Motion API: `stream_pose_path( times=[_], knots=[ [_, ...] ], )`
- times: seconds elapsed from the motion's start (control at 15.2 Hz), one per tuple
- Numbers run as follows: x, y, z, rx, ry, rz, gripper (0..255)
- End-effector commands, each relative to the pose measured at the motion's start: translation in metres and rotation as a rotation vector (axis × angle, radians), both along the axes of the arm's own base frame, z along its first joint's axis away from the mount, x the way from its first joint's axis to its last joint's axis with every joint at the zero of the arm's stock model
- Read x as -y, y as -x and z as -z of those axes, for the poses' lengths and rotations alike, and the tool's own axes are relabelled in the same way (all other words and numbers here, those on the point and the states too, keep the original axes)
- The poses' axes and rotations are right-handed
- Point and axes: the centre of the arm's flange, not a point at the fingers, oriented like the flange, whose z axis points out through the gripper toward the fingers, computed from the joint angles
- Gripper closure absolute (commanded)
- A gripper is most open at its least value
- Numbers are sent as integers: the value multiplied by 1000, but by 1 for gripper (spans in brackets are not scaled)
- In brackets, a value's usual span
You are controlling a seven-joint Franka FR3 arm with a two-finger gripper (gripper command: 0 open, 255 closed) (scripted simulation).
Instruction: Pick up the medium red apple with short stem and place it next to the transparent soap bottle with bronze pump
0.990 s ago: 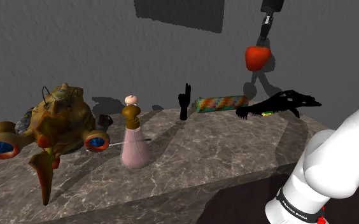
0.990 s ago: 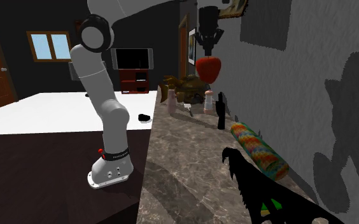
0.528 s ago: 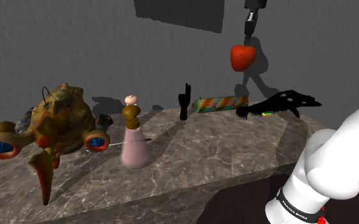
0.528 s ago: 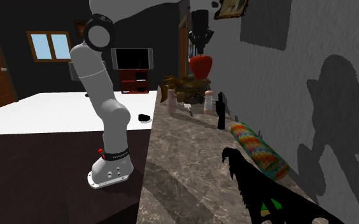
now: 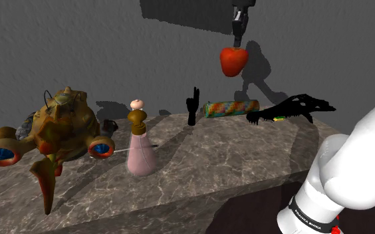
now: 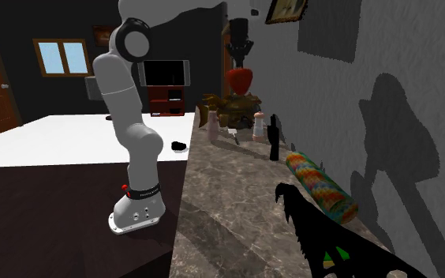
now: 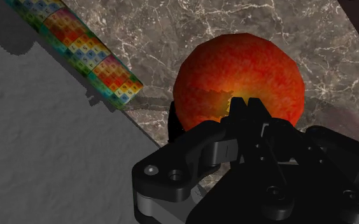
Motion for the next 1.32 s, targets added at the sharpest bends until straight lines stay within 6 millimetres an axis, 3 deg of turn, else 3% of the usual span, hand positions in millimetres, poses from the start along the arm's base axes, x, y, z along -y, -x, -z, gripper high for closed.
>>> stream_pose_path(
  times=[0.0, 1.12, 1.25],
  knots=[
    [-23, -9, -1, 1, 0, 2, 255],
    [-232, -94, -1, 1, 0, 2, 255],
    [-232, -94, 10, 1, 0, 2, 255]
  ],
)
